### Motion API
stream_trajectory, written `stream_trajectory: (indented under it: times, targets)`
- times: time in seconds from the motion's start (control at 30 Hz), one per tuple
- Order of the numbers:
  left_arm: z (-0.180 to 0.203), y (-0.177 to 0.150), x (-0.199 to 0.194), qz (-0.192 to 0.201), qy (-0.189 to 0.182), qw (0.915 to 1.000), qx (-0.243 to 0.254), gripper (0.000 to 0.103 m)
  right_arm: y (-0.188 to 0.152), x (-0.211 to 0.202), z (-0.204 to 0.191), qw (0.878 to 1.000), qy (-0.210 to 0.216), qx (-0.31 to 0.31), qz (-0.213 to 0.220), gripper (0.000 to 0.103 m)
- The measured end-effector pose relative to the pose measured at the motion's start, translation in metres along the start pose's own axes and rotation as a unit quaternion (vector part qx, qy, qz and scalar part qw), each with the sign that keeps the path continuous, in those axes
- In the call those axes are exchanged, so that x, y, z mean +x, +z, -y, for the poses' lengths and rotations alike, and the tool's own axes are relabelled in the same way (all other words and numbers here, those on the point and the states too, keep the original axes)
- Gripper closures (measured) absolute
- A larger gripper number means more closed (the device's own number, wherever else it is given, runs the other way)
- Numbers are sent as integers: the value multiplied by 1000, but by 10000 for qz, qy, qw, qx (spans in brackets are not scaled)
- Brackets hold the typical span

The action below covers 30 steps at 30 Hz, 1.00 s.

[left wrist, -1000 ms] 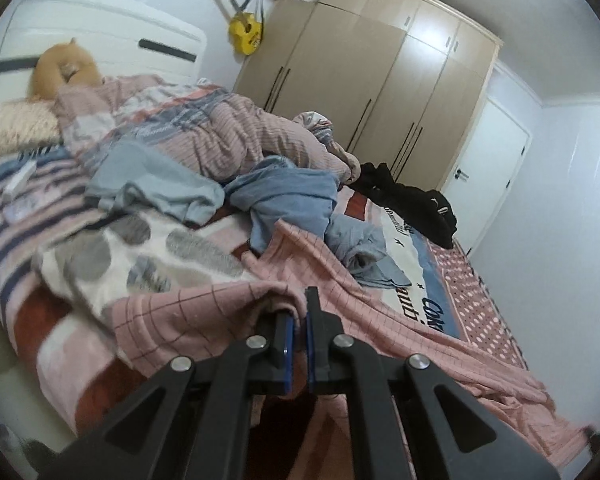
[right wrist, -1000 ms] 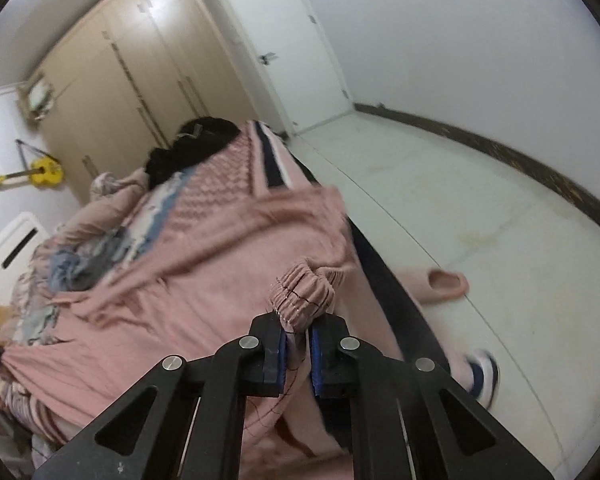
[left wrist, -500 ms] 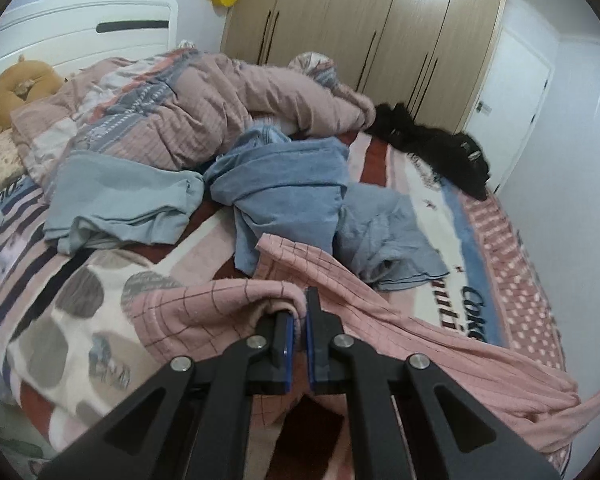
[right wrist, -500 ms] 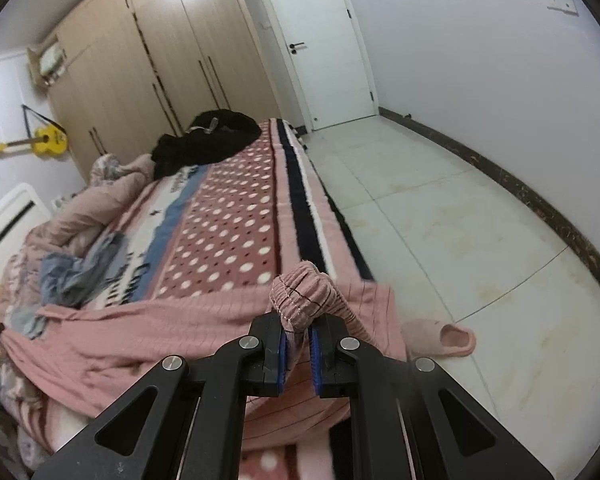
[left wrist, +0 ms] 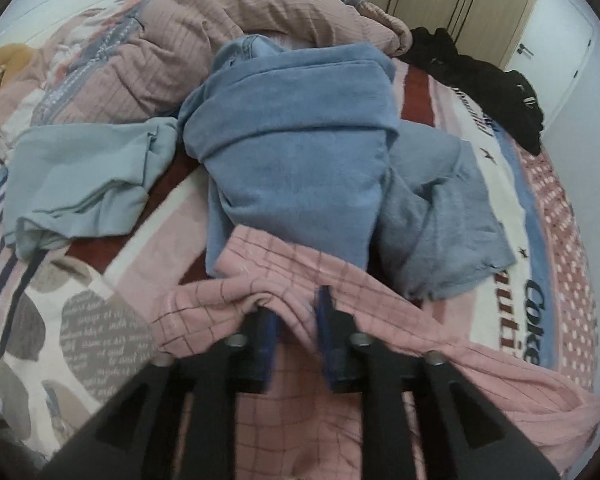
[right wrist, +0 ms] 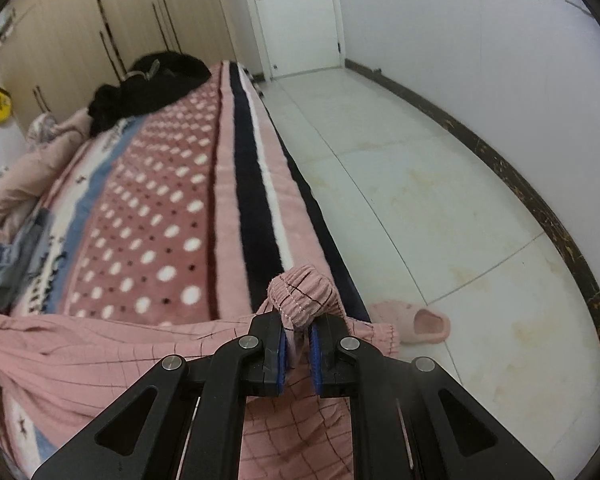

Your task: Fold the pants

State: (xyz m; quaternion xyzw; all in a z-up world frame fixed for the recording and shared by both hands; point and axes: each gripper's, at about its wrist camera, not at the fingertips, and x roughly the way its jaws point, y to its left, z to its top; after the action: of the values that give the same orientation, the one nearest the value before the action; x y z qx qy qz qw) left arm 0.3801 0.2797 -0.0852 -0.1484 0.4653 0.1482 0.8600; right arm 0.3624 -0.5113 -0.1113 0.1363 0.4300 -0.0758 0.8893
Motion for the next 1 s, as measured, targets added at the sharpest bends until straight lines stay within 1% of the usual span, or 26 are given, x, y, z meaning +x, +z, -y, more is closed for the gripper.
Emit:
stream_trajectory:
  times: [0.03, 0.07, 0.13, 0.17, 0.2, 0.23, 0.3, 0.37, 0.43, 0.47, 0.5, 0.53, 0.6, 0.63, 0.67, 0.73, 0.77, 0.8, 0.83, 0.87, 0.93, 0.97, 1.0]
  targets:
    - [0, 2, 0, 53, 43, 10000, 25, 64, 0, 5, 0, 10000, -39, -10, -15, 99]
    - [0, 4, -1, 133, 74, 9999, 63, 48, 2, 11, 0, 10000, -90, -12, -27, 99]
    - [1, 6, -4, 331, 359, 9987, 158, 32, 4, 19, -1, 9999, -144, 9, -69, 96]
    - [0, 6, -7, 420, 490, 9976, 240, 31, 3, 20, -2, 9998, -156, -2, -83, 92]
    - [-2, 6, -11, 433, 491, 9974, 314, 31, 4, 22, -3, 9997, -198, -55, -104, 87]
    - [-4, 5, -14, 434, 408, 9977, 330, 31, 4, 22, -4, 9997, -203, -96, -110, 83]
    - [-6, 3, -28, 544, 279, 9975, 350, 31, 4, 17, -8, 9998, -86, -136, -106, 59]
    - [-1, -1, -46, 714, 180, 9960, 513, 31, 3, -2, -13, 9998, 50, -189, 61, 55]
    - [11, -12, -66, 832, -98, 9933, 791, 31, 0, -22, -23, 9991, 9, -352, 237, 54]
    - [18, -17, -73, 846, -215, 9922, 889, 31, -1, -32, -29, 9984, 17, -451, 348, 52]
    - [26, -22, -77, 847, -315, 9913, 956, 31, -5, -48, -41, 9965, 115, -640, 525, 48]
    - [33, -30, -81, 835, -431, 9900, 1049, 31, -8, -56, -52, 9949, 233, -779, 603, 46]
    - [51, -47, -86, 787, -661, 9865, 1274, 31, -15, -70, -80, 9894, 576, -1162, 654, 44]
    - [59, -56, -87, 764, -769, 9849, 1351, 31, -22, -76, -101, 9840, 833, -1432, 656, 44]
    - [68, -66, -87, 731, -966, 9822, 1437, 31, -30, -80, -122, 9771, 1099, -1705, 641, 44]
    - [82, -80, -86, 658, -1224, 9791, 1483, 31, -43, -82, -158, 9636, 1518, -2142, 506, 44]
    - [88, -86, -83, 593, -1348, 9775, 1507, 31, -52, -79, -180, 9536, 1775, -2400, 384, 43]
    - [95, -94, -79, 529, -1462, 9755, 1555, 31, -59, -76, -194, 9477, 1907, -2540, 323, 43]
    - [99, -100, -78, 515, -1489, 9745, 1595, 31, -69, -71, -217, 9365, 2115, -2787, 230, 44]
    - [105, -106, -73, 487, -1487, 9735, 1669, 31, -76, -67, -230, 9297, 2215, -2937, 183, 44]
    - [111, -114, -67, 432, -1418, 9724, 1802, 31, -96, -52, -267, 9108, 2365, -3384, 67, 44]
    - [113, -116, -63, 418, -1393, 9719, 1852, 31, -103, -46, -282, 9042, 2404, -3529, 13, 44]
    - [113, -119, -59, 403, -1390, 9713, 1887, 31, -108, -40, -290, 9007, 2437, -3595, -29, 45]
